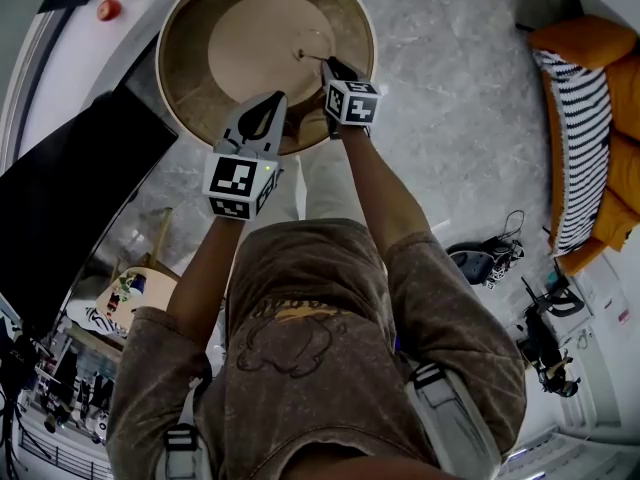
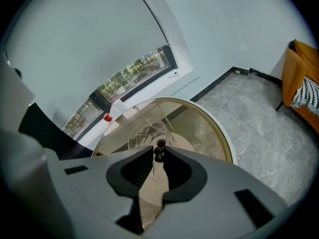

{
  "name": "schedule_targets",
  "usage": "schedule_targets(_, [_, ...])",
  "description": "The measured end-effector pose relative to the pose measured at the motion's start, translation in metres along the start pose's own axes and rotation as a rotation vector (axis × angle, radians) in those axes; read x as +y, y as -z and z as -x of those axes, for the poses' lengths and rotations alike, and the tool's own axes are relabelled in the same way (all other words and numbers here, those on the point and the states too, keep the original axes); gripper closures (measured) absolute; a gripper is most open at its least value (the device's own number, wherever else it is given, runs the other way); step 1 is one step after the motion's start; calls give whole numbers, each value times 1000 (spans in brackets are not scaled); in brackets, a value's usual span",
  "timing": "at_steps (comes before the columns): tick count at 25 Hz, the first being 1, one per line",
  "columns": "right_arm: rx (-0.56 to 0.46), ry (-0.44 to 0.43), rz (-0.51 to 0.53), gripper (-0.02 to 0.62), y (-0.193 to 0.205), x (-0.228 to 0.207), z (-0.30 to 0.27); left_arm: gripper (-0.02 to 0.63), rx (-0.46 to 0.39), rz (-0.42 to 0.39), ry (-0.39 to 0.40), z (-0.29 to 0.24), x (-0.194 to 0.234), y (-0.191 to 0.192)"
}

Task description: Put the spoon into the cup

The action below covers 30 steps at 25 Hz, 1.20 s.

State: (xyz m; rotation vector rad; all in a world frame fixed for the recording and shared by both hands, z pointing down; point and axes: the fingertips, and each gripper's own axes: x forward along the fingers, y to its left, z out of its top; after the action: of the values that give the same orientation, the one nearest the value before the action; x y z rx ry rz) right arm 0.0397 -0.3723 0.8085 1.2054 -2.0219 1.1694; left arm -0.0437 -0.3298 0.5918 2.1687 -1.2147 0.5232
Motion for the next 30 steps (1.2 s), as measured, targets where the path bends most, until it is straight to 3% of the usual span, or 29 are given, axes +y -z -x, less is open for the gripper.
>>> schedule_targets(20, [-11,-15,-6,460,-2,-7,14,589,13,25,20,-7,-7,0])
schedule_targets(30, [-43,-3,18,567,-13,1,48,589,5,37,24,4,-10,-12])
